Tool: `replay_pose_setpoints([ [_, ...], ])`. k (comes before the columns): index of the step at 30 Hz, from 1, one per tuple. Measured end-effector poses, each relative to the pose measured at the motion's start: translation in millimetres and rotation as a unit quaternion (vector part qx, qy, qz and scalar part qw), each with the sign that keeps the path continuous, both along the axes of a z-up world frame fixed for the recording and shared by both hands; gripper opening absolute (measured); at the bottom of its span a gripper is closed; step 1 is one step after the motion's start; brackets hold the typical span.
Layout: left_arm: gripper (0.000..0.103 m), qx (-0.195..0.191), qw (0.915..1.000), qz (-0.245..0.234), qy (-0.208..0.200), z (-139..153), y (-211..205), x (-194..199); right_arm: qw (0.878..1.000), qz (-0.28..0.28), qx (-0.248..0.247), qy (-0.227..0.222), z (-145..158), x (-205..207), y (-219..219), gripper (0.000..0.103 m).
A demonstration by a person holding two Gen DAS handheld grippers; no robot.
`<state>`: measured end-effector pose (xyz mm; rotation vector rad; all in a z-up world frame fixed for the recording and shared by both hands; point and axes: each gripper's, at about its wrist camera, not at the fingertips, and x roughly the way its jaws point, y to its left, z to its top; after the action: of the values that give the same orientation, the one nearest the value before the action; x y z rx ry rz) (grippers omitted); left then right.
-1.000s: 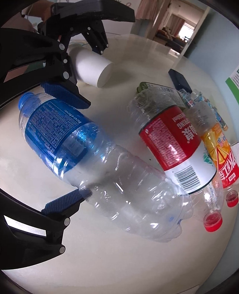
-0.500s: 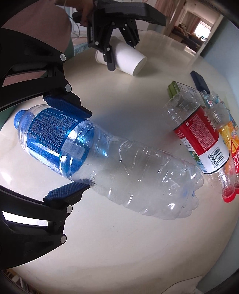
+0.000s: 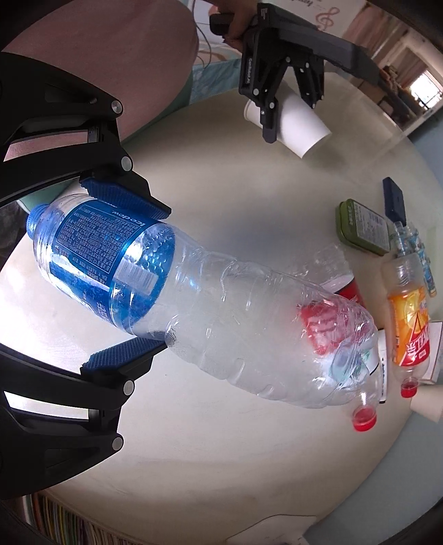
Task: Collect trash
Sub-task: 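Carry the cup and bottle in both tools over the teal trash bin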
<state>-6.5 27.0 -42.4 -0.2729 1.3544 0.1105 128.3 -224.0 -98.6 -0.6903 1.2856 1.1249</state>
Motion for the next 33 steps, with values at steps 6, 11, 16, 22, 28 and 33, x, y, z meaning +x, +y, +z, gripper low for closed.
replay_pose_setpoints([
  [6,0.06,0.003,0.9994,0.028,-0.019,19,15,-17,0.999,0.028,0.014,-0.009,16,-5,-1,0.069],
  [11,0.06,0.034,0.9978,0.055,-0.016,32,6,-46,0.997,0.07,0.026,-0.013,25,-15,13,0.069],
  [16,0.06,0.045,0.9915,0.122,0.003,36,2,-85,0.991,0.13,0.028,-0.014,24,-30,35,0.069],
  [22,0.06,0.01,0.983,0.182,0.018,17,1,-121,0.986,0.162,0.021,-0.014,19,-32,42,0.069],
  [28,0.06,0.011,0.9725,0.232,0.017,12,4,-155,0.979,0.202,0.018,-0.013,18,-41,51,0.069],
  [33,0.06,0.02,0.9603,0.277,0.027,20,-1,-186,0.966,0.256,0.018,-0.003,20,-65,62,0.069],
])
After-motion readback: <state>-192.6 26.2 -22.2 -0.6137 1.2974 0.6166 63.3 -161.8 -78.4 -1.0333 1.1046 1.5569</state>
